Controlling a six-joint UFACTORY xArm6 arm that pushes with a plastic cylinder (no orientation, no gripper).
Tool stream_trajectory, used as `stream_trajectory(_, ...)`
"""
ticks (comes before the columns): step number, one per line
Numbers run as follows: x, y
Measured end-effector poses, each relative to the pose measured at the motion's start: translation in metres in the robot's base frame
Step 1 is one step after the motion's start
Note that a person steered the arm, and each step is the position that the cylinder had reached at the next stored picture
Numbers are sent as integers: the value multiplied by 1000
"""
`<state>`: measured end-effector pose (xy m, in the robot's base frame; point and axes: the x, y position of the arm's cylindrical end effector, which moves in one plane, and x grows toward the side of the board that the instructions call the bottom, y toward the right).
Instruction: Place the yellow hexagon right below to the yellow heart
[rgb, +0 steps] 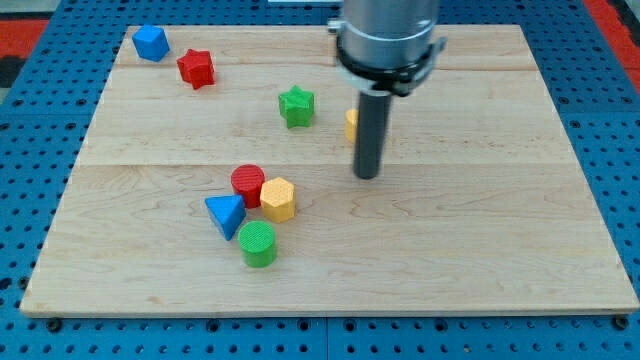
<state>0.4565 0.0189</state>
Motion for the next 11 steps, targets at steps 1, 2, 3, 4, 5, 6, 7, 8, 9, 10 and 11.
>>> stream_trajectory(1, 5, -101)
stream_trajectory(2, 13, -172)
stream_trajectory(3, 40, -159)
stream_trajectory(4, 31, -82)
stream_trajectory(5, 38, 5)
stream_trajectory(6, 56, -15)
stream_trajectory(7, 99, -24)
stream_trajectory(8, 92, 48)
stream_trajectory(9, 38, 85)
stream_trajectory(10, 2, 121)
stream_trajectory(11, -24, 157)
